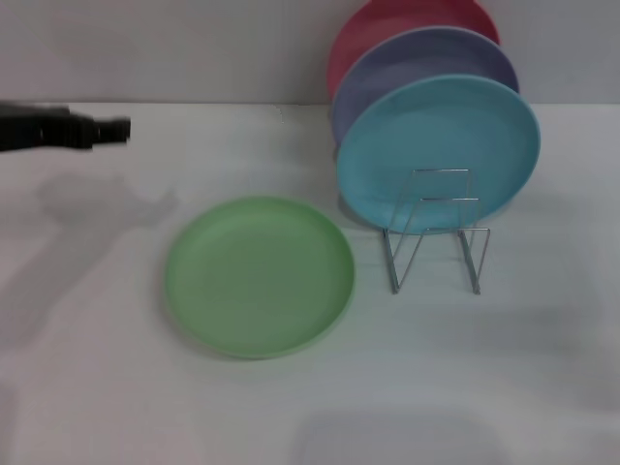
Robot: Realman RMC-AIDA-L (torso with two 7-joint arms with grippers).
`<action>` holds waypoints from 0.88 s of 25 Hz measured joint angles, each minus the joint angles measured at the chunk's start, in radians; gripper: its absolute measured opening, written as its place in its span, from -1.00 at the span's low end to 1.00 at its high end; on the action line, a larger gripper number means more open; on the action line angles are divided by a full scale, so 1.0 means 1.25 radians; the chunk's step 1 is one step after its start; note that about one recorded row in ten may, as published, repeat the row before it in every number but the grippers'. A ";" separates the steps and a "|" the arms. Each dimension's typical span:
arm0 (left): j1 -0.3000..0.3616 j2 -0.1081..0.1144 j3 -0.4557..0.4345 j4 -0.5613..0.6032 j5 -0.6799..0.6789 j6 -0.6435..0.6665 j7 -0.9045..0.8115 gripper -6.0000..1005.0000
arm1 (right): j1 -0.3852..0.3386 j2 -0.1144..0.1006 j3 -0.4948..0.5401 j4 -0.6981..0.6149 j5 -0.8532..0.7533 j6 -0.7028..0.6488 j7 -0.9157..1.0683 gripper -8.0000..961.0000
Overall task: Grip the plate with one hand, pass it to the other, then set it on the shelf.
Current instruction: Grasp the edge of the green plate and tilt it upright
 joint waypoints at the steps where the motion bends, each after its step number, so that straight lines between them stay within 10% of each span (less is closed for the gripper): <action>1: -0.008 0.000 -0.005 0.000 0.017 -0.027 -0.013 0.62 | 0.001 0.000 0.000 0.000 0.000 0.001 0.000 0.31; 22: -0.096 -0.003 0.040 -0.012 0.131 -0.249 -0.252 0.61 | 0.027 -0.016 0.017 -0.003 0.008 0.001 0.007 0.31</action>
